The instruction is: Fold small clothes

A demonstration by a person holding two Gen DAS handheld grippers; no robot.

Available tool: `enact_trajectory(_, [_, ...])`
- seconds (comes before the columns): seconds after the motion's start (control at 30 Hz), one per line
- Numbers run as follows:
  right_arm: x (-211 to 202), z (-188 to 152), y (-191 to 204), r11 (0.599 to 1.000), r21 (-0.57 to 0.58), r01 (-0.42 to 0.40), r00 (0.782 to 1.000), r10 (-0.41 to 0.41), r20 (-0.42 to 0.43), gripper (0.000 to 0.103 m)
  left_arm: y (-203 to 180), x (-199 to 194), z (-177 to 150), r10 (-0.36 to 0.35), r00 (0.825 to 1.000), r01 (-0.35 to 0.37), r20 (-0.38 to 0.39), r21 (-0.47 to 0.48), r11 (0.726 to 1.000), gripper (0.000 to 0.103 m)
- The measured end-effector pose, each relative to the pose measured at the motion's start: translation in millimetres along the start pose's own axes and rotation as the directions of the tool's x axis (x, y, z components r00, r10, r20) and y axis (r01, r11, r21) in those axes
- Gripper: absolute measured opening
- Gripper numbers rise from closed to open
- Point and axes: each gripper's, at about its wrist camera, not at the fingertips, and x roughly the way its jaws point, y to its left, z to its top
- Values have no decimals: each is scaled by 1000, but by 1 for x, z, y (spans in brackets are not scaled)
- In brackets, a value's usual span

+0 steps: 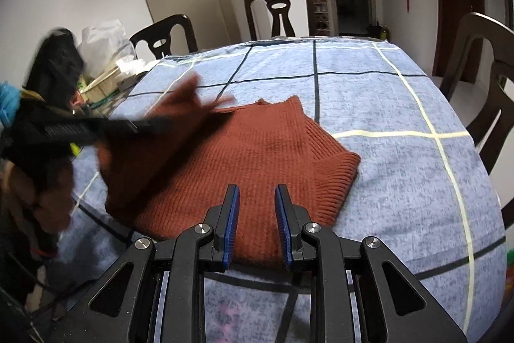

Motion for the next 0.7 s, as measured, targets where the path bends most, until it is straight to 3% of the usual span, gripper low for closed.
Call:
enact_trajectory(0.13, [-1, 4, -5, 996, 58, -63, 998, 63, 9, 23, -6, 12, -8, -19, 999, 19, -49, -3, 1000, 20])
enact_trajectory(0.17, [-1, 6, -6, 993, 79, -93, 996, 92, 12, 23, -9, 7, -8, -32, 999, 32, -42, 2, 999, 26])
enact_trajectory(0.27, [2, 11, -8, 977, 132, -166, 986, 164, 22, 30, -13, -23, -9, -89, 996, 89, 14, 28, 996, 28])
enact_trajectory(0.33, [4, 13, -9, 964, 167, -206, 979, 204, 27, 35, -11, -43, -10, -87, 995, 84, 58, 44, 995, 32])
enact_trajectory(0.43, [17, 19, -8, 926, 232, -297, 953, 303, 14, 35, 8, -65, -13, -2, 994, -2, 111, 34, 999, 34])
enact_trajectory(0.57, [40, 25, -3, 905, 272, -327, 937, 347, -31, 35, 34, -63, -22, 119, 988, -119, 96, 1, 993, 34])
enact_trajectory(0.7, [70, 27, -1, 891, 332, -309, 923, 366, -122, 35, 44, -51, -33, 135, 989, -134, 64, -17, 991, 34])
